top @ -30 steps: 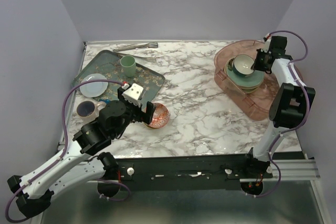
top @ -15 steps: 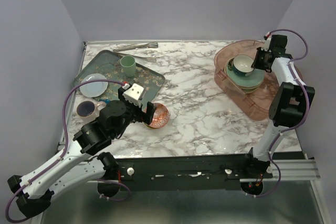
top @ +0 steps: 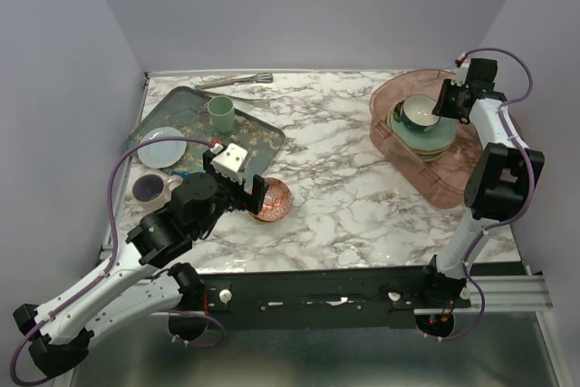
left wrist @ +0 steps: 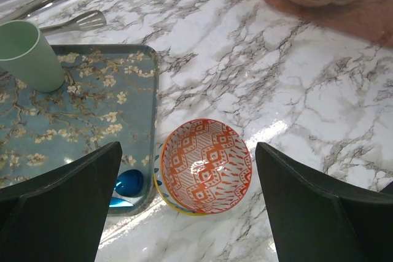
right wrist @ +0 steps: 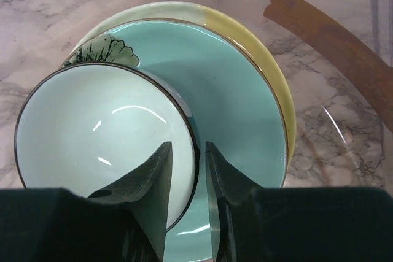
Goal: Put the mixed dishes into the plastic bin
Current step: Place the bowl in the plastic bin.
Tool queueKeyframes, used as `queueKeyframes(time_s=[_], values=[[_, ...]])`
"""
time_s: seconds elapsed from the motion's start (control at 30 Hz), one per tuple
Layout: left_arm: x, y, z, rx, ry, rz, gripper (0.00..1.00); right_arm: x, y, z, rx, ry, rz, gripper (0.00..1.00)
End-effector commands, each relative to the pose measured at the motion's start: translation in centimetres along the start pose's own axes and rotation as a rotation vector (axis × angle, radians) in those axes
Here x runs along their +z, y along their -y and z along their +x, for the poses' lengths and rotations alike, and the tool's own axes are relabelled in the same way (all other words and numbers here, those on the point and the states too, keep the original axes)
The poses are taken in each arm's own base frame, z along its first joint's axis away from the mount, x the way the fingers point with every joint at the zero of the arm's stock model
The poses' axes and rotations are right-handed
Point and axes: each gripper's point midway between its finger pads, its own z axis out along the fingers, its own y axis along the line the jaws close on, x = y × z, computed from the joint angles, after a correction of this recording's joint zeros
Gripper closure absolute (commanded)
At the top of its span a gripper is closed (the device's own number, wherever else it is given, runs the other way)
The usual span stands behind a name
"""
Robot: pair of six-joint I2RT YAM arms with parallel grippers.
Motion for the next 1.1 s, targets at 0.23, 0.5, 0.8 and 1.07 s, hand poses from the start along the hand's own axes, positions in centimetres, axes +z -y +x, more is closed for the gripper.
queueKeyframes(time_s=[0.23,0.5,0.8,1.07], values=[[0.8,0.0,0.3,-0.035,-0.011,0.02,0.01,-7.1,-2.3,-4.2,-0.111,0.167,-0.09,0.54],[1.5,0.2,0.7,-0.08,-0.037,0.065,0.01,-14.3,-8.1,-4.9,-0.239,0.31,-0.36,0.49],[3.1,0.6,2.5,-0.156,-0.137,0.125,0.01,-22.9,-14.5,-1.7,-0.336,0.442,-0.695,0.41],[4.8,0.4,4.7,-0.149,-0.248,0.126,0.02,-27.9,-18.0,2.4,-0.397,0.496,-0.943,0.39]])
